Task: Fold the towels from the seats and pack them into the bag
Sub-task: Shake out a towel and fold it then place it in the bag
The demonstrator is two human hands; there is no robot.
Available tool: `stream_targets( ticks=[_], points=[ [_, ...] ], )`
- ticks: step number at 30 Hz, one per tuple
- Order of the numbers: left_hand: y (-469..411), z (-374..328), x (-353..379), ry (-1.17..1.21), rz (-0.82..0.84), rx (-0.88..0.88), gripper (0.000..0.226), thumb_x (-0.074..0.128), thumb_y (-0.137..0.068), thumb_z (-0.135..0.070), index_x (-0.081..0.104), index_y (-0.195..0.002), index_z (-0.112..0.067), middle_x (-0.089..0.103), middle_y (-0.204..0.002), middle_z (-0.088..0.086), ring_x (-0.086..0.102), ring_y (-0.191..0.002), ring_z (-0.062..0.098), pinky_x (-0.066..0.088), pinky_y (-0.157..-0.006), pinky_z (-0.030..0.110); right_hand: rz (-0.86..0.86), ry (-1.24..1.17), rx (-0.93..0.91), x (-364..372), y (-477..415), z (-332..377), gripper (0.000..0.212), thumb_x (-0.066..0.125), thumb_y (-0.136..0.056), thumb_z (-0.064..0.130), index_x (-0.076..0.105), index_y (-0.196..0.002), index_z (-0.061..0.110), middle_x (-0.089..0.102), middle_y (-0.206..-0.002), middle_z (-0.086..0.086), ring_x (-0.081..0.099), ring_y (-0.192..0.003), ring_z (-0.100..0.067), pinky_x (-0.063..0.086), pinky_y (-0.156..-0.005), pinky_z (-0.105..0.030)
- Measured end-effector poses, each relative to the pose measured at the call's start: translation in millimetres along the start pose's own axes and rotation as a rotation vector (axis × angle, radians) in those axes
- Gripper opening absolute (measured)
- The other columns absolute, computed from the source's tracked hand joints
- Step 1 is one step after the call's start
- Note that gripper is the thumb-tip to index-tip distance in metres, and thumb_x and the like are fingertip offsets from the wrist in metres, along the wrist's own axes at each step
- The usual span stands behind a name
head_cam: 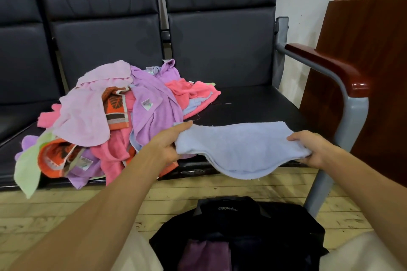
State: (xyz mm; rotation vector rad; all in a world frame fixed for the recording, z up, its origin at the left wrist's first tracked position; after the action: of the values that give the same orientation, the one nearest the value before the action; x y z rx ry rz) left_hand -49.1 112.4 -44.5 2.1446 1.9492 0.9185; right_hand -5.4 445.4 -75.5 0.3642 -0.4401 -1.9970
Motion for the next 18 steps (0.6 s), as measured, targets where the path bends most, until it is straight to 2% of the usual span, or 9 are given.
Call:
stream_targets(
  ticks=[2,4,7,9,11,14,16,18],
  points=[
    [1,-9,3,-0.022,0.007,0.026,0.017,0.06,-0.092,-0.02,0.062,-0.102,-0.006,0.069,-0.09,0.013,0.068,-0.073,0.027,0.059,-0.054,0.044,0.078,0.0,0.029,4,0,0,0.033,0.059,-0.094,0.019,0.052,-0.125,0.01,0.063,-0.115,-0.014,0.064,-0.092,-0.027,0.053,-0.051,-0.032],
    [0,-16,13,-0.063,-0.011,0.068,0.016,0.054,-0.095,-0.022,0.061,-0.101,-0.008,0.066,-0.093,0.012,0.065,-0.078,0.026,0.058,-0.06,0.04,0.137,-0.007,0.032,8,-1,0,0.027,0.054,-0.098,0.026,0.054,-0.121,0.012,0.064,-0.111,-0.012,0.064,-0.095,-0.026,0.051,-0.052,-0.032],
    [-3,-22,44,-0.108,0.011,0.129,0.02,0.049,-0.094,-0.02,0.06,-0.108,-0.01,0.066,-0.095,0.01,0.064,-0.083,0.024,0.054,-0.072,0.035,0.148,-0.011,0.042,10,-4,-3,0.024,0.051,-0.099,0.022,0.053,-0.12,0.012,0.062,-0.108,-0.013,0.063,-0.095,-0.027,0.049,-0.057,-0.036],
    [-8,-21,70,-0.175,0.045,0.158,0.023,0.05,-0.092,-0.018,0.058,-0.111,-0.011,0.065,-0.094,0.009,0.063,-0.084,0.022,0.051,-0.073,0.032,0.159,-0.015,0.056,10,-6,-4,0.026,0.051,-0.098,0.02,0.052,-0.123,0.011,0.062,-0.113,-0.014,0.063,-0.098,-0.029,0.05,-0.059,-0.038],
    [-14,-14,98,-0.272,0.054,0.175,0.019,0.051,-0.091,-0.016,0.059,-0.108,-0.012,0.065,-0.095,0.009,0.062,-0.083,0.021,0.051,-0.073,0.03,0.165,-0.029,0.062,11,-8,-6,0.029,0.052,-0.097,0.02,0.053,-0.124,0.012,0.062,-0.116,-0.014,0.062,-0.101,-0.031,0.052,-0.066,-0.04],
    [-23,5,137,-0.424,0.041,0.154,0.011,0.054,-0.089,-0.015,0.059,-0.098,-0.013,0.065,-0.1,0.011,0.062,-0.087,0.021,0.051,-0.082,0.033,0.179,-0.051,0.05,12,-13,-8,0.034,0.054,-0.095,0.023,0.055,-0.128,0.013,0.062,-0.118,-0.013,0.061,-0.104,-0.032,0.054,-0.081,-0.044],
    [-31,20,156,-0.517,0.014,0.137,0.023,0.058,-0.084,-0.018,0.057,-0.105,-0.008,0.063,-0.095,0.013,0.061,-0.081,0.024,0.051,-0.073,0.033,0.186,-0.051,0.065,10,-16,-10,0.034,0.053,-0.096,0.024,0.056,-0.128,0.011,0.063,-0.119,-0.015,0.062,-0.104,-0.032,0.053,-0.089,-0.045],
    [-43,35,171,-0.657,0.008,0.128,0.035,0.063,-0.076,-0.026,0.057,-0.104,-0.005,0.061,-0.085,0.013,0.06,-0.076,0.025,0.049,-0.066,0.032,0.231,-0.085,0.069,9,-17,-9,0.035,0.047,-0.099,0.021,0.055,-0.129,0.006,0.062,-0.123,-0.019,0.062,-0.097,-0.028,0.054,-0.083,-0.042]
  ],
)
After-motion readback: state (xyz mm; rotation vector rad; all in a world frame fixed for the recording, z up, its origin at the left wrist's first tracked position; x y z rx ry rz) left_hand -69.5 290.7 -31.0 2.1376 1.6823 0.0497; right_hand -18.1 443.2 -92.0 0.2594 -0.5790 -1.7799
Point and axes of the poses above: each hand's wrist, its own y-axis away from the middle knuckle, its own x-axis out of the palm, z = x × y, the point moved 3 cm from there along -y, towards the middle knuckle
